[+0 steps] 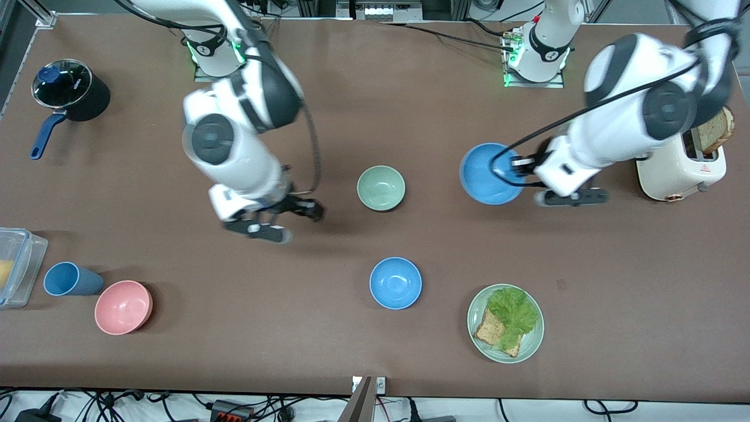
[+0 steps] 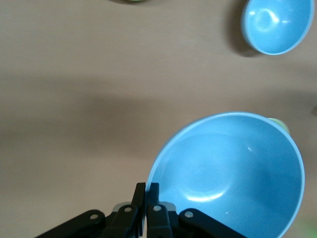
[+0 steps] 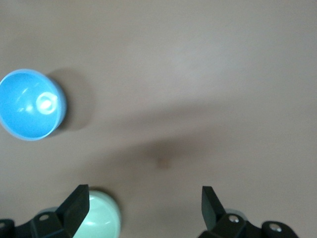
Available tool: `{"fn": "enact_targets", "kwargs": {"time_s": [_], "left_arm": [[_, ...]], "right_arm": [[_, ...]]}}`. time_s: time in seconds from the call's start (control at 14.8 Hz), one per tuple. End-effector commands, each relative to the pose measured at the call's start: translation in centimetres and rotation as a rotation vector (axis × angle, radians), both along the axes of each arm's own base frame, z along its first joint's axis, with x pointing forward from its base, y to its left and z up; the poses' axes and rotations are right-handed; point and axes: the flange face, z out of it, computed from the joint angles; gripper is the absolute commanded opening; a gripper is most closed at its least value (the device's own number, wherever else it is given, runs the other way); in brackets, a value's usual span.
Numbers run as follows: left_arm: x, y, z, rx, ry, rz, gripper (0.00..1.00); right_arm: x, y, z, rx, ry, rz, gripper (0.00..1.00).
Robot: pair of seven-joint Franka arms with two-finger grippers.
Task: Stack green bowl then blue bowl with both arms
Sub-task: 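Release the green bowl with the right gripper while the left brings the blue bowl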
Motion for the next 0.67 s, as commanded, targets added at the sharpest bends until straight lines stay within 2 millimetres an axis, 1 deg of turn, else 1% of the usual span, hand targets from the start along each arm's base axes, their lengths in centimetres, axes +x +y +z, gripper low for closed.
{"fn": "enact_targets", "kwargs": {"time_s": [0.0, 0.07, 0.13, 0.2, 0.34, 0.4, 0.47, 0.54, 0.61], "left_arm": [[0.2, -4.5, -3.2, -0.044, 0.027, 0.057, 0.00], [-0.3, -6.5, -3.9, -0.041, 0.029, 0.072, 0.00], [-1.0, -8.5, -4.4, -0.041, 0.030, 0.061, 0.00], [-1.3, -9.7, -4.9, -0.043, 0.031, 0.056, 0.00], [-2.0, -12.3, -6.3, -0.056, 0.026, 0.061, 0.00], [-2.8, -14.3, -7.1, -0.055, 0.020, 0.053, 0.00], [-3.2, -15.7, -8.2, -0.043, 0.013, 0.068, 0.00], [-3.7, -16.8, -9.0, -0.013, -0.011, 0.052, 0.00], [-3.8, -17.4, -10.1, 0.017, -0.024, 0.029, 0.00]], "right_arm": [[1.8, -5.9, 2.8, -0.059, 0.011, 0.055, 1.00], [2.1, -8.1, 2.9, -0.079, 0.035, 0.065, 1.00], [2.1, -9.9, 3.8, -0.086, 0.044, 0.083, 1.00], [2.1, -11.2, 5.0, -0.083, 0.030, 0.098, 1.00], [2.5, -13.3, 5.6, -0.091, 0.021, 0.105, 1.00], [2.6, -14.3, 5.9, -0.094, 0.020, 0.108, 1.00], [2.8, -15.8, 6.3, -0.091, 0.018, 0.107, 1.00], [3.2, -17.8, 6.5, -0.076, 0.016, 0.085, 1.00], [3.2, -19.2, 7.2, -0.064, 0.008, 0.084, 1.00]]}}
